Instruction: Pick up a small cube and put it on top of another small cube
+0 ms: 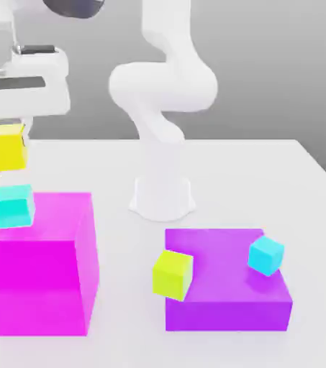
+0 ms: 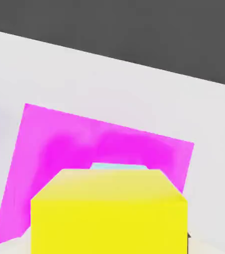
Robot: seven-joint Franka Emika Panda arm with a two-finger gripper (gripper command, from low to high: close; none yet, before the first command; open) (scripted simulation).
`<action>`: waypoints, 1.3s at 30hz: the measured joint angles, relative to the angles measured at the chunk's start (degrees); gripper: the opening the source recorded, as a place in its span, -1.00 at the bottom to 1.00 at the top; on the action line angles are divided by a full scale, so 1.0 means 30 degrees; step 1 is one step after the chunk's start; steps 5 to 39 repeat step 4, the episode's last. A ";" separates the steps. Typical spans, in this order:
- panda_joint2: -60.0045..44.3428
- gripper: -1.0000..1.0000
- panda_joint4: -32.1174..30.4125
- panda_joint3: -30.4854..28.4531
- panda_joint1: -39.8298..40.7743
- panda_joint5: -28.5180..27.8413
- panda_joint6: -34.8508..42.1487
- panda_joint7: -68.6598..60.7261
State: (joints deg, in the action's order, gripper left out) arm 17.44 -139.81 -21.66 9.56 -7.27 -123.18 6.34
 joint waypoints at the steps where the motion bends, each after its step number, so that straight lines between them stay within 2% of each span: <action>1: -0.0211 1.00 -0.0338 -0.0067 0.0025 0.0019 -0.0549 -0.0039; 39: -0.0211 1.00 -0.0338 -0.0066 0.0025 0.0019 -0.0549 -0.0039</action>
